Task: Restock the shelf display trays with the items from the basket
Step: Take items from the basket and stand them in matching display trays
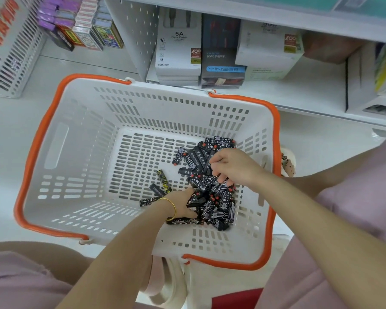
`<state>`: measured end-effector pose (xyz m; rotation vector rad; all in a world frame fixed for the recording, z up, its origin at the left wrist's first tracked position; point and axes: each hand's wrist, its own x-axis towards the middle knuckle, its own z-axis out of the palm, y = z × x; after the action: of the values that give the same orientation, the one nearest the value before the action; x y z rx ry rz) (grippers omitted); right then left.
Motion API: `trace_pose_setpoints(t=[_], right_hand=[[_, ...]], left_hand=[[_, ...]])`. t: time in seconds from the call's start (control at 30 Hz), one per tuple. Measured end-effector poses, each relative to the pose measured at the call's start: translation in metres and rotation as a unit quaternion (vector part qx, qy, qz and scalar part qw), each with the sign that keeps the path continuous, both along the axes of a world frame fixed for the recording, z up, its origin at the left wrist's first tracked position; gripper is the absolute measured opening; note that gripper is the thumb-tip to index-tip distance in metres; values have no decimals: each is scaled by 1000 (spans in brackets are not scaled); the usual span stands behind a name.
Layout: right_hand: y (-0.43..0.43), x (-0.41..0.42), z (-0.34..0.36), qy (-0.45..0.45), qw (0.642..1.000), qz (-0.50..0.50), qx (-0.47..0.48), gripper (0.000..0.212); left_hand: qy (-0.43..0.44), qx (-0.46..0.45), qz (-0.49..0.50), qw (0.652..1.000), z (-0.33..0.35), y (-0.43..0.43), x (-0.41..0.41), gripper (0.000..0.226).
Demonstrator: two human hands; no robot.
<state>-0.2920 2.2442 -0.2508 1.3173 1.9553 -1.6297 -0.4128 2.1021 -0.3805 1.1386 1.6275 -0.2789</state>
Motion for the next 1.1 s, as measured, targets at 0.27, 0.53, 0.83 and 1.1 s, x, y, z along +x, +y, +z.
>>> trace_pose_setpoints(t=[0.27, 0.53, 0.83, 1.1], right_hand=[[0, 1, 5, 9, 1000, 4, 9, 21], [4, 3, 14, 33, 999, -20, 10, 18], [8, 4, 18, 33, 997, -67, 31, 25], [11, 4, 31, 78, 983, -162, -37, 31]], left_hand=[[4, 11, 38, 999, 13, 1, -4, 76], [-14, 41, 113, 993, 40, -1, -15, 76], [-49, 100, 229, 967, 106, 22, -17, 77], [-127, 146, 356, 914, 168, 35, -20, 72]])
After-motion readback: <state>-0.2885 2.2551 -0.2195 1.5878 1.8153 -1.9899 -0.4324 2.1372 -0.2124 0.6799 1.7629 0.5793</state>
